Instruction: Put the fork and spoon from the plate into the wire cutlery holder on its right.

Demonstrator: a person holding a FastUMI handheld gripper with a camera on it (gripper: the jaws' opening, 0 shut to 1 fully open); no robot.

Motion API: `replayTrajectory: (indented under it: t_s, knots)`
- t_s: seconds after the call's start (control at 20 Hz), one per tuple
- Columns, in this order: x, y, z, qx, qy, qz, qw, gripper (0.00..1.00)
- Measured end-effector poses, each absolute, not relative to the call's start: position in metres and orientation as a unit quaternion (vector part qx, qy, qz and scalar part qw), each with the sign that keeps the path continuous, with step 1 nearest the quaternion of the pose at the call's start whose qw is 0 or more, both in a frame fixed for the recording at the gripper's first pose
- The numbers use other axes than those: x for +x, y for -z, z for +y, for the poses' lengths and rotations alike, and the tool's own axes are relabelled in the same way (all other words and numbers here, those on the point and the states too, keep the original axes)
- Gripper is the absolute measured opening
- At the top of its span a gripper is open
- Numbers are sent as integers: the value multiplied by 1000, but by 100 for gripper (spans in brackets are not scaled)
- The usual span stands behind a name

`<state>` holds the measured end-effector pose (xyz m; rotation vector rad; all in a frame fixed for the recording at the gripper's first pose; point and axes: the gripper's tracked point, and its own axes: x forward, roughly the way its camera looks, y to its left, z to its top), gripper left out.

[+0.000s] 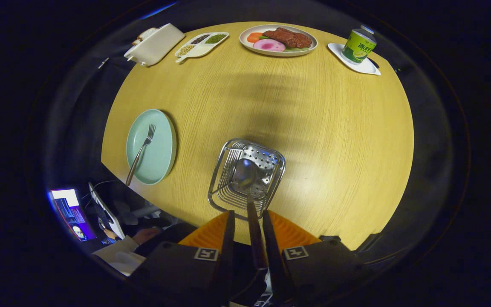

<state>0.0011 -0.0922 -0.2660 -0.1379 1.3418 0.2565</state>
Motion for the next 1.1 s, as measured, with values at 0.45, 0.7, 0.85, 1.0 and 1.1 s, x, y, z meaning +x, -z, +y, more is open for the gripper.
replayTrajectory:
  t_s: [0.45,0.7,0.85,1.0,1.1]
  knots:
    - [14,214,-64,-44,-112,520,846,99]
    - [4,211,-27,-49,-125,501,855,99]
    - [6,205,3,-30,-129,489,862,100]
    - [16,195,34,-8,-125,460,879,100]
    - [18,193,57,10,-123,445,887,99]
